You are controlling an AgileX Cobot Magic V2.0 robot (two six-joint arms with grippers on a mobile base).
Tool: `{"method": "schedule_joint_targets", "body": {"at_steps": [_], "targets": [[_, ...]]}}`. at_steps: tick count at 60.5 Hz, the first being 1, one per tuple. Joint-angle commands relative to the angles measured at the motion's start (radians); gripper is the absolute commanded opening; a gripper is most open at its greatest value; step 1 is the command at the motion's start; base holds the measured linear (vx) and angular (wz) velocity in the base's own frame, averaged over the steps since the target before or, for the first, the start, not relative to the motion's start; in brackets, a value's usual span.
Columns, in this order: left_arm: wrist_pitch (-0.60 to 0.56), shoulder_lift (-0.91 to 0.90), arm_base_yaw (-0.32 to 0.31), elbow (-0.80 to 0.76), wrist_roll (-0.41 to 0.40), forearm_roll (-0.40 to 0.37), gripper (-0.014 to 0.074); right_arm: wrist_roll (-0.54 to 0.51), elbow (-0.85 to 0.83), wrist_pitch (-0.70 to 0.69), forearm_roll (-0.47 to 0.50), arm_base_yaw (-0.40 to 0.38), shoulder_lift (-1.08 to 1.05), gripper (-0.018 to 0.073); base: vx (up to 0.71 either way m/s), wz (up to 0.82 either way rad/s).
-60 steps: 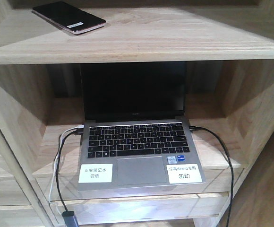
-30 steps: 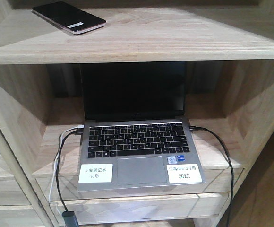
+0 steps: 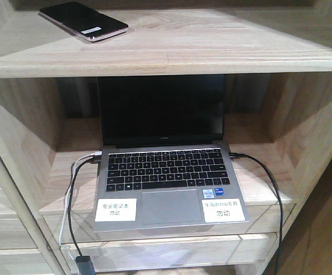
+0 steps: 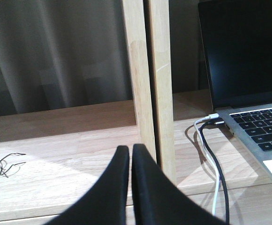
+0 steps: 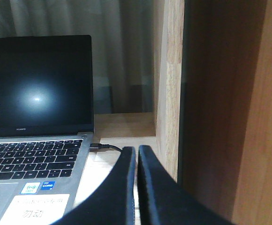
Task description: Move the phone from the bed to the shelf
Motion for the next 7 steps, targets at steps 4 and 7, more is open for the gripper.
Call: {"method": "schedule_joint_targets", "body": {"at_steps": [4,7], "targets": [[-0.072,-0.013,-0.006,-0.022,-0.006,-0.009,0.0001,-0.005,0.004,-0.073,-0.012,-0.004,-0.012,-0.0009,0.0,0.0],[-0.072,-0.013,-0.006,-0.022,-0.006,-0.009,0.0001,-0.005,0.004,-0.073,-0.012,-0.004,-0.012,-0.0009,0.0,0.0]]}}
